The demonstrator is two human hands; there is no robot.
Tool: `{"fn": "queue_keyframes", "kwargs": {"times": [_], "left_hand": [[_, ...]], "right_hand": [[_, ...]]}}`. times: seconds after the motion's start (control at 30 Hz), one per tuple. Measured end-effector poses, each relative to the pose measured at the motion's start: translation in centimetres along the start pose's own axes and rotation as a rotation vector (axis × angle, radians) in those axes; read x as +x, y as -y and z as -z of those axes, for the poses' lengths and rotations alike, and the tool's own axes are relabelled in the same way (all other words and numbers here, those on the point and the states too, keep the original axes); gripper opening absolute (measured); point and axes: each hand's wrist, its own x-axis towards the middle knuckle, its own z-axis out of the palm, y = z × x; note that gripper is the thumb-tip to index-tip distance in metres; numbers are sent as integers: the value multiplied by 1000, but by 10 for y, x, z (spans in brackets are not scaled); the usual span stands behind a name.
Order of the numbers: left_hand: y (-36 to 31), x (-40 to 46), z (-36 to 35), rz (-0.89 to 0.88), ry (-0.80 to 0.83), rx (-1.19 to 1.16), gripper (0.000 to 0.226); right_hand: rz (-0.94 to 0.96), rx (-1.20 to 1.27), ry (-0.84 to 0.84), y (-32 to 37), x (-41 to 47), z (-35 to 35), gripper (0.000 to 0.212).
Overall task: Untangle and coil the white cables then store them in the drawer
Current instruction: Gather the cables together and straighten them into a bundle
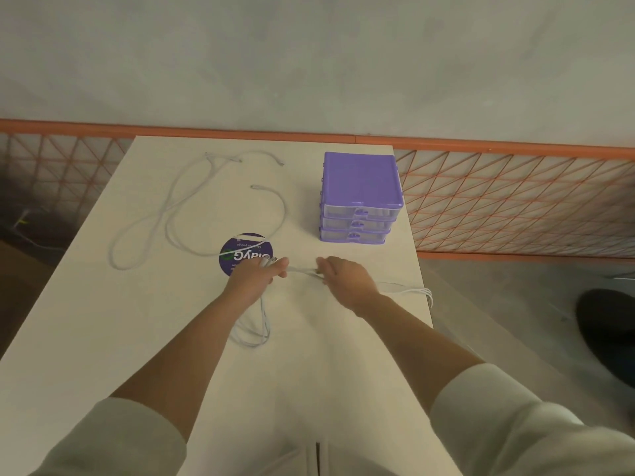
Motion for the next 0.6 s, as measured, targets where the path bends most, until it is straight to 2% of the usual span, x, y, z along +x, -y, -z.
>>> {"fn": "queue_keyframes", "kwargs": {"times": [0.07, 0.13, 0.23, 0.33, 0.47, 0.6], "left_hand": [[-3, -5, 1, 3, 4, -13, 40], [-6, -10, 3, 3, 11, -17, 50], [-4, -12, 7, -14, 32, -35, 47], [-2, -13, 15, -41, -69, -26, 41], [8, -2, 54, 100, -328, -342, 46], [20, 5, 98, 198, -359, -892, 53]], "right_hand": [[122, 120, 72, 20, 1, -13, 40], [180, 92, 116, 31, 1, -21, 37], [213, -65, 43, 33, 4, -25, 35], [189, -110, -22, 26, 11, -24, 35], [71, -143, -153, 7, 13, -12, 32], [-134, -181, -180, -5, 4, -9, 26]]}}
